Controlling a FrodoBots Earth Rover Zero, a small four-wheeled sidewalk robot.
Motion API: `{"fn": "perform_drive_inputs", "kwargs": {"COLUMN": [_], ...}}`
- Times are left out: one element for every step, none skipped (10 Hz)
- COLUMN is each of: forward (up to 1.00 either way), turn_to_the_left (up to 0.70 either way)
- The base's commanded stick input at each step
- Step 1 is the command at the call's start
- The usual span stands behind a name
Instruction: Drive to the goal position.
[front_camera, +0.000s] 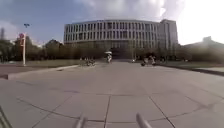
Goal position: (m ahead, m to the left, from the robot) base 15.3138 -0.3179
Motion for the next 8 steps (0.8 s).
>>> {"fn": "perform_drive_inputs", "kwargs": {"forward": [1.00, 1.00, 1.00, 1.00, 1.00, 1.00, 1.00, 1.00], "turn_to_the_left": [0.00, 0.00, 0.00, 0.00, 0.00, 0.00, 0.00, 0.00]}}
